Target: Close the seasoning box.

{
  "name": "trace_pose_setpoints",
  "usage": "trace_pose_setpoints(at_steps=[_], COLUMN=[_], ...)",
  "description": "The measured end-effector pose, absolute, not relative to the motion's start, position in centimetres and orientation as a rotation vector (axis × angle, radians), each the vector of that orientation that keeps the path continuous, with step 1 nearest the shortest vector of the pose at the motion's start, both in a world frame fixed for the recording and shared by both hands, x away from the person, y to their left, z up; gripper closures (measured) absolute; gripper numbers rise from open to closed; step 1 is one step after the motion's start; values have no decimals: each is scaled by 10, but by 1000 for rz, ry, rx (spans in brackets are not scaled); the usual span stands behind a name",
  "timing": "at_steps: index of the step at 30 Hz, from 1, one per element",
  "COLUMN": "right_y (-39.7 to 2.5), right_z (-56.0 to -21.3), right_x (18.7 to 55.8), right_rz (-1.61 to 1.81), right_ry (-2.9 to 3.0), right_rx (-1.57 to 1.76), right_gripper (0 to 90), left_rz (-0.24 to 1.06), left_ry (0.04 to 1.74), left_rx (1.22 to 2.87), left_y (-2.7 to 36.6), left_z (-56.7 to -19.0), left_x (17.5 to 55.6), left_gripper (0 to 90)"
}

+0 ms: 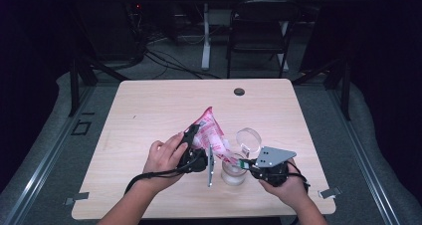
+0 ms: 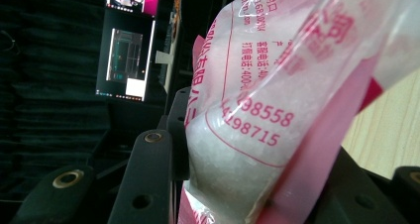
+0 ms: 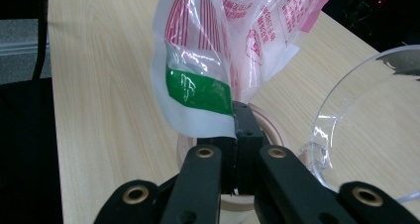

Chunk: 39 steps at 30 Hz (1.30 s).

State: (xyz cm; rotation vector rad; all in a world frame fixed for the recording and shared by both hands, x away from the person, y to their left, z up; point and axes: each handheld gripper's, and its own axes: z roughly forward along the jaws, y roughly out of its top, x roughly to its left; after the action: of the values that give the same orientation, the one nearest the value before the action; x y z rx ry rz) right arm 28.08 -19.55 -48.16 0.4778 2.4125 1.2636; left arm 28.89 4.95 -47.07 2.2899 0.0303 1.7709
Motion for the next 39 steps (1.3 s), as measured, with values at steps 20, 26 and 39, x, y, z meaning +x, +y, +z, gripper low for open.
trace_pose_setpoints(at_steps=[20,26,39], right_y=[-196,-196,-196], right_z=[-482,-482,-482], right_x=[281,281,281], right_rz=[1266,1265,1266], right_ry=[2414,2414,2413], right_rx=[478,478,479], right_gripper=[900,900,900], left_rz=[1775,1776,1779], left_ry=[27,27,28], left_rx=[2289,2287,2289], left_y=[49,49,48], left_z=[-470,-470,-470], left_x=[289,289,289], left_gripper=[645,645,645])
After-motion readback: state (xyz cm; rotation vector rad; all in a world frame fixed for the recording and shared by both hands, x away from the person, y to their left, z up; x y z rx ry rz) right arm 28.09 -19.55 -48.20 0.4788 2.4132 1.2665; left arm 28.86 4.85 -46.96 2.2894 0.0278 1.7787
